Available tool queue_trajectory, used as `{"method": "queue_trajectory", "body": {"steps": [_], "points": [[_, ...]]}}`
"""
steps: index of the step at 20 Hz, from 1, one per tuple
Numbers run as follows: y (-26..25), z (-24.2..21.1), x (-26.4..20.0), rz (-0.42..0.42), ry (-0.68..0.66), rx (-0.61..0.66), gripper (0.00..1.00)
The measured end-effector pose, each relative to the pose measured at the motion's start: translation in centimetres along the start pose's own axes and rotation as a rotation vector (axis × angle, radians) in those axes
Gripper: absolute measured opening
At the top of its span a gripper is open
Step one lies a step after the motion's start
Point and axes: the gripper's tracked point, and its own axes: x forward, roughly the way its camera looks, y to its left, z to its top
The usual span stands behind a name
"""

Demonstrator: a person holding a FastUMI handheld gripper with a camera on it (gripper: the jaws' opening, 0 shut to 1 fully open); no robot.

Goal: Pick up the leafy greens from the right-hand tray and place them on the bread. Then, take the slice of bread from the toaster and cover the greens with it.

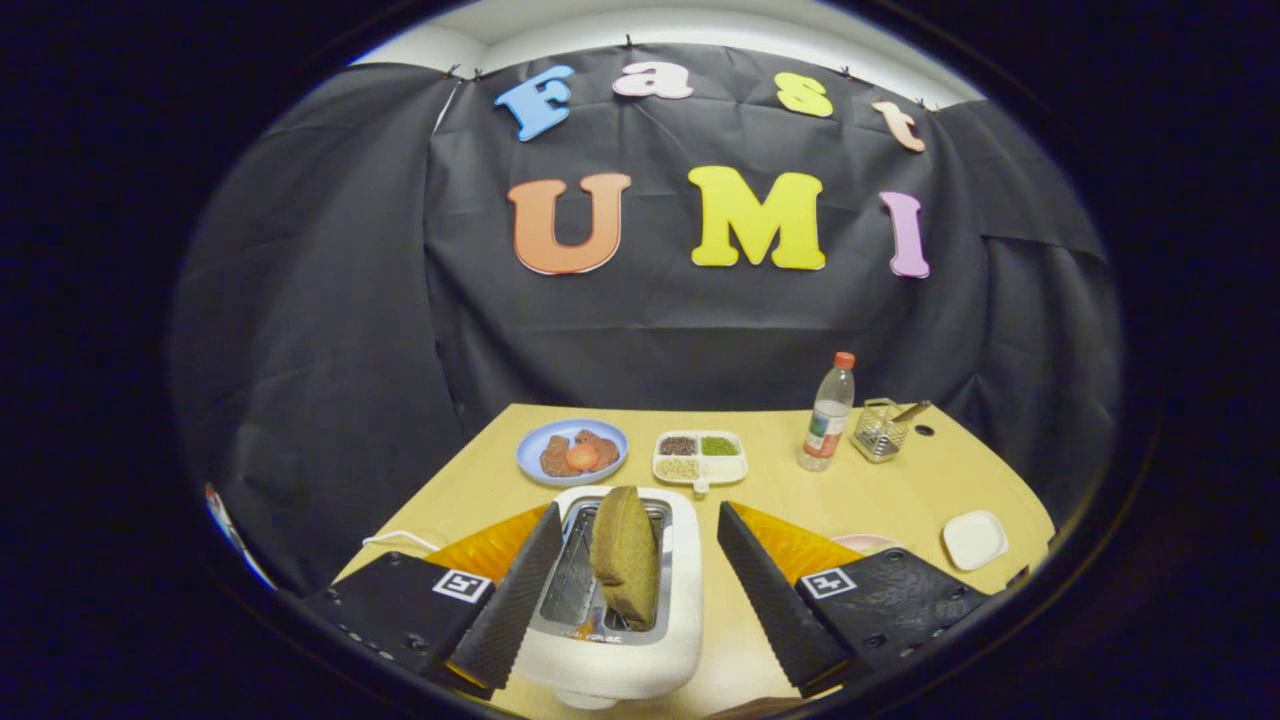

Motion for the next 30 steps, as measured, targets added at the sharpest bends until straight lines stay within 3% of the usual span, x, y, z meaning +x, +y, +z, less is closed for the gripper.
{"method": "queue_trajectory", "body": {"steps": [5,8,13,14,18,20,30], "points": [[0.2,-2.7,3.2,-0.041,0.107,-0.026,0.88],[-0.5,-3.1,3.4,-0.087,0.15,-0.085,0.45],[-0.2,-4.1,3.9,-0.084,0.18,-0.078,0.45],[0.2,-3.6,3.7,-0.07,0.177,-0.072,0.1],[-0.1,-3.6,3.4,-0.076,0.181,-0.083,0.1],[-0.1,-2.8,3.1,-0.074,0.154,-0.09,0.01],[0.6,3.0,-1.9,0.002,0.015,-0.056,0.01]]}}
